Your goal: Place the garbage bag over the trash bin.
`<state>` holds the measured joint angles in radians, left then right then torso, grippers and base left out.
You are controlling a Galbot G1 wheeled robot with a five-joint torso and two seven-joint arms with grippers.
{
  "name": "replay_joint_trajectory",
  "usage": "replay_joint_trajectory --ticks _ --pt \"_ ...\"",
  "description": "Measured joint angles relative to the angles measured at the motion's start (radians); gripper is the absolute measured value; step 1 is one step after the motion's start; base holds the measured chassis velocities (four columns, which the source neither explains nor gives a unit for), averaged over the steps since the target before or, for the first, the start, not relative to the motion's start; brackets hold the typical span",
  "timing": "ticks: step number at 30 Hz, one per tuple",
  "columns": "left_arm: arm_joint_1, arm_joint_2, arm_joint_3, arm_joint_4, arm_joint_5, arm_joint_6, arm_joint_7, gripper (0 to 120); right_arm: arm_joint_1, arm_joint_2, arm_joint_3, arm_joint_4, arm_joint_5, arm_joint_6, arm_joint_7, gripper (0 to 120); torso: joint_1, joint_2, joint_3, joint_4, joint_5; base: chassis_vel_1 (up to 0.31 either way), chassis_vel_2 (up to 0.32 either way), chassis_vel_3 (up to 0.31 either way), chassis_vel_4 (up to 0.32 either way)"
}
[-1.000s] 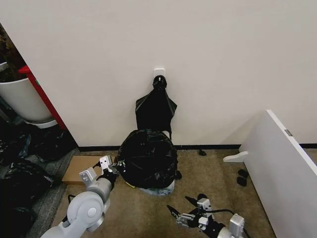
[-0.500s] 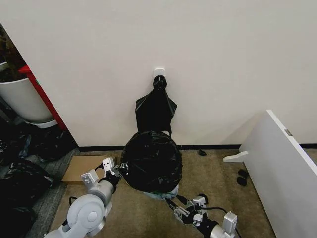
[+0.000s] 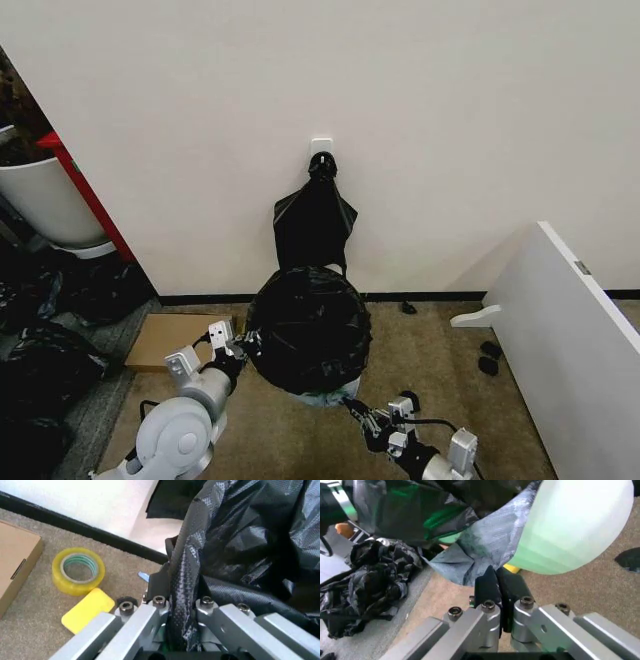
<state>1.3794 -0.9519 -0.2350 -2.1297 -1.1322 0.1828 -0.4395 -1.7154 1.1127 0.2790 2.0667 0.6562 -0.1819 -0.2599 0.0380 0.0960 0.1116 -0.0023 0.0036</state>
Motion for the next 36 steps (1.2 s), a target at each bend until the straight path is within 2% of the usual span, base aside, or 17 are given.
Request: replay_joint_trajectory --ticks 12,19,21,24,26,29,31,33,36 --pt "0.014 0.004 0.003 -0.028 -0.02 0.026 -0.013 1 0.028 0.01 0.011 -0.054 -0.028 0.005 0.066 0 0.0 0.0 0.0 0.0 0.0001 0.0 0.0 0.0 0.0" --pt "0.021 -0.001 0.009 -0.032 -0.022 0.031 -0.021 1 0.001 0.009 0.014 -0.042 -0.105 0.03 0.05 1 0.0 0.0 0.0 0.0 0.0002 0.0 0.0 0.0 0.0" --pt "0.01 -0.01 0.019 -0.019 -0.021 0.031 -0.032 1 -0.032 0.008 0.018 -0.013 -0.178 0.041 0.042 13 0.0 0.0 0.0 0.0 0.0002 0.0 0.0 0.0 0.0" --pt "-0.002 -0.016 0.024 -0.005 -0.021 0.03 -0.041 1 -0.056 0.004 0.032 0.007 -0.216 0.036 0.044 19 0.0 0.0 0.0 0.0 0.0001 0.0 0.0 0.0 0.0" --pt "-0.022 -0.027 0.028 0.018 -0.018 0.026 -0.056 1 -0.095 -0.007 0.068 0.051 -0.255 0.005 0.049 30 0.0 0.0 0.0 -0.0003 -0.0001 0.0 0.0 0.0 0.0" --pt "-0.026 -0.037 0.026 0.036 0.0 0.016 -0.068 1 -0.112 -0.019 0.088 0.099 -0.27 -0.015 0.114 43 0.0 0.0 0.0 0.0 0.0001 0.0 0.0 0.0 0.0" --pt "-0.026 -0.037 0.027 0.038 0.01 0.014 -0.068 1 -0.113 -0.02 0.092 0.109 -0.266 -0.019 0.129 45 0.0 0.0 0.0 0.0001 0.0001 0.0 0.0 0.0 0.0" --pt "-0.024 -0.04 0.042 0.045 0.093 -0.001 -0.056 1 -0.115 -0.021 0.104 0.166 -0.237 -0.05 0.194 54 0.0 0.0 0.0 0.0 0.0 0.0 0.0 0.0 0.0" --pt "-0.012 -0.044 0.068 0.046 0.227 -0.022 -0.022 1 -0.103 -0.019 0.107 0.243 -0.211 -0.089 0.25 43 0.0 0.0 0.0 0.0001 0.0 0.0 0.0 0.0 0.0"
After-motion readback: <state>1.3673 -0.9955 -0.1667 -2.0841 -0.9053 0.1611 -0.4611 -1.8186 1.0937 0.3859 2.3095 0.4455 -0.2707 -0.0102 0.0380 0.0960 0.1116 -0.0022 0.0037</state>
